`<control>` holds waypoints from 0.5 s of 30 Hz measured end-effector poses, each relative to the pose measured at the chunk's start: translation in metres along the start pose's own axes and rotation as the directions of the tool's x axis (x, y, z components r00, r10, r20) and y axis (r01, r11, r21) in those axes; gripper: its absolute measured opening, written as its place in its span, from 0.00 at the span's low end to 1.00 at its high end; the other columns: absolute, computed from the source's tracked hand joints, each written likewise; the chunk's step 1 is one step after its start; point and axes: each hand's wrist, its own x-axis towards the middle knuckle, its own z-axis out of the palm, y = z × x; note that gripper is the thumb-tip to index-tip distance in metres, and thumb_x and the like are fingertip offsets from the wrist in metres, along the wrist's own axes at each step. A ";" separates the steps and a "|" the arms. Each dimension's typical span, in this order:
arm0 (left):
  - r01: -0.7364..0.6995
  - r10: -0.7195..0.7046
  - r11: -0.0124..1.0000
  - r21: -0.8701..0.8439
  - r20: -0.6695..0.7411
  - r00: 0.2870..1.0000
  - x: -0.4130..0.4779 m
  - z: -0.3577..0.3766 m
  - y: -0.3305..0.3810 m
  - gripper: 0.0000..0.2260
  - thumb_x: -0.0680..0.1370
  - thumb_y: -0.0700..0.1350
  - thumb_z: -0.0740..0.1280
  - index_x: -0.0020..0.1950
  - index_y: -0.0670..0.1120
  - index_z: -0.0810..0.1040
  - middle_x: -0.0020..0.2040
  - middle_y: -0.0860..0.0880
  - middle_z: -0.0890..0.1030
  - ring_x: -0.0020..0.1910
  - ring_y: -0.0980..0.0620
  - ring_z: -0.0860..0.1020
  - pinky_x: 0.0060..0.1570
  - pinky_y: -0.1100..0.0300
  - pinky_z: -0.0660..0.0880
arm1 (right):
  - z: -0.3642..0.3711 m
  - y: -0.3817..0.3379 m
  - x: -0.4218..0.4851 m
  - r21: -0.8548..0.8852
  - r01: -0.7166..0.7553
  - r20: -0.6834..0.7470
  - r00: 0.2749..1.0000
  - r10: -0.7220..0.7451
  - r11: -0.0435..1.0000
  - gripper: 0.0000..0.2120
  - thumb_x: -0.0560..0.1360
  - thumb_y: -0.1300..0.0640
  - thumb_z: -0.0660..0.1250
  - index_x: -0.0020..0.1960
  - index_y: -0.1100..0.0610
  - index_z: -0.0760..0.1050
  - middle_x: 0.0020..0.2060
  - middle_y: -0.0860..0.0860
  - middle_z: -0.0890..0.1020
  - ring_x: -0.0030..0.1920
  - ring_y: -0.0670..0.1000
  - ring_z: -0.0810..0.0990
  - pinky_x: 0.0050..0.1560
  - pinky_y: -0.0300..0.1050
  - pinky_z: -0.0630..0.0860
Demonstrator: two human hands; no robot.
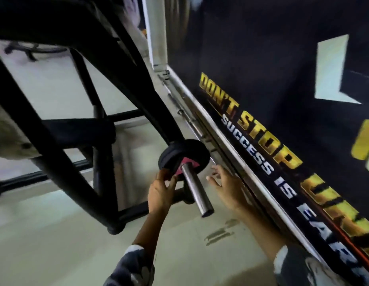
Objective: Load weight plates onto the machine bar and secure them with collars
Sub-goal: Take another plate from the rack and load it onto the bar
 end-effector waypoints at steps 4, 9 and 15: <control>0.059 -0.059 0.998 -0.017 -0.056 0.997 0.056 0.062 -0.049 0.27 0.75 0.52 0.67 0.71 0.49 0.61 0.66 0.46 0.67 0.62 0.48 0.70 0.61 0.54 0.70 | 0.049 0.052 0.097 0.149 0.042 0.036 0.998 -0.048 0.988 0.25 0.74 0.51 0.68 0.67 0.57 0.67 0.64 0.55 0.74 0.65 0.53 0.72 0.63 0.42 0.67; -0.057 0.036 0.996 -0.071 -0.272 0.962 0.084 0.109 -0.101 0.32 0.73 0.58 0.68 0.71 0.52 0.57 0.66 0.49 0.62 0.63 0.54 0.66 0.61 0.58 0.68 | 0.115 0.105 0.160 0.352 0.086 -0.120 0.992 -0.046 0.932 0.33 0.70 0.50 0.72 0.69 0.59 0.63 0.67 0.58 0.69 0.67 0.53 0.68 0.61 0.32 0.63; -0.103 0.039 0.989 -0.105 -0.486 0.873 0.087 0.132 -0.097 0.31 0.69 0.61 0.69 0.67 0.52 0.62 0.57 0.56 0.62 0.58 0.60 0.64 0.57 0.68 0.62 | 0.132 0.130 0.159 0.499 0.217 -0.388 0.922 -0.007 0.839 0.26 0.65 0.46 0.75 0.56 0.55 0.68 0.57 0.57 0.74 0.57 0.51 0.75 0.53 0.32 0.74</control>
